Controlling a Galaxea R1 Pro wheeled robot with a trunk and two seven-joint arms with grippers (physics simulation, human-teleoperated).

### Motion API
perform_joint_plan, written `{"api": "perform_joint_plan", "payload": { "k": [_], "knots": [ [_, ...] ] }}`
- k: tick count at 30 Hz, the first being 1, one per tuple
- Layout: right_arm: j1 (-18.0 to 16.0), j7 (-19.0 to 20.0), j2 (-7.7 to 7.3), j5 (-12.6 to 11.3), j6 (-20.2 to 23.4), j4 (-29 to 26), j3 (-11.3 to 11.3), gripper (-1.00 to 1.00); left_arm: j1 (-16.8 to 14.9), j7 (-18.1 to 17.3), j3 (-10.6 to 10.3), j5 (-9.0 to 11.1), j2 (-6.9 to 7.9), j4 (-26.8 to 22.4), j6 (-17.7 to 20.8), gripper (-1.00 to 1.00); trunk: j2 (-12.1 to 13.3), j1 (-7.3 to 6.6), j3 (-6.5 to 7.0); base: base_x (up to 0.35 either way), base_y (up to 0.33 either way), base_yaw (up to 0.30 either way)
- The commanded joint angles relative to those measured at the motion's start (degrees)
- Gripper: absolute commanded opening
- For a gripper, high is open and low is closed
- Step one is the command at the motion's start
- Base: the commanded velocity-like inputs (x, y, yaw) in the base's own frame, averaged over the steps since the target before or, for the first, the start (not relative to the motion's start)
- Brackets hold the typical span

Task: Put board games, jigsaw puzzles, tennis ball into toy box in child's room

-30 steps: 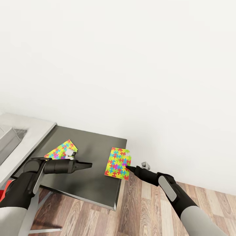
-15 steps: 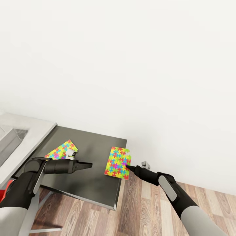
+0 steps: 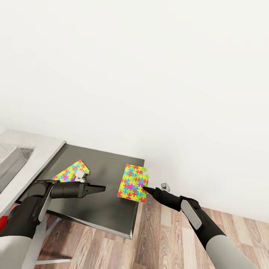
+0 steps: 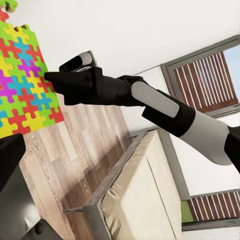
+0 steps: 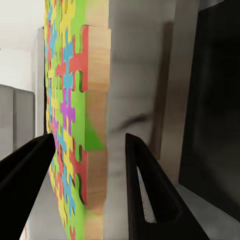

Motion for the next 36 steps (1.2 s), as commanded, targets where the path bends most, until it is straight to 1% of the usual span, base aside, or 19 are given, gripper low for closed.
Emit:
{"api": "perform_joint_plan", "payload": {
  "k": [1,6,10,13,35,36],
  "knots": [
    [-0.02,-0.08,-0.03,-0.47,0.27,-0.05,0.11,-1.0,-0.03,-0.23,-0.01,-0.05,-0.01,-0.01,0.61,1.0,0.36,-0.21,0.12,0.0,0.0,0.0],
    [0.0,-0.2,0.01,-0.69,-0.59,-0.07,0.01,-1.0,-0.03,-0.23,-0.01,-0.06,-0.06,0.0,0.6,1.0,2.36,-1.31,1.02,0.0,0.0,0.0],
    [0.09,-0.62,0.02,-0.81,-3.55,-0.07,0.12,-1.0,-0.03,-0.23,-0.01,-0.06,-0.16,0.01,0.56,1.0,3.97,-2.19,1.74,0.0,0.0,0.0],
    [0.09,-0.8,0.02,-0.84,-4.41,-0.07,0.15,-1.0,-0.03,-0.23,0.0,-0.06,-0.21,0.02,0.49,1.0,5.17,-2.85,2.28,0.0,0.0,0.0],
    [0.27,-0.34,0.11,-0.93,-4.85,-0.11,0.12,-1.0,-0.03,-0.23,0.07,0.02,-0.23,0.09,0.42,1.0,14.0,-7.68,6.23,0.0,0.0,0.0],
    [0.27,-0.34,0.11,-0.93,-4.85,-0.11,0.12,-1.0,-0.03,-0.23,0.07,0.02,-0.23,0.09,0.41,1.0,14.0,-7.68,6.23,0.0,0.0,0.0]
  ]
}}
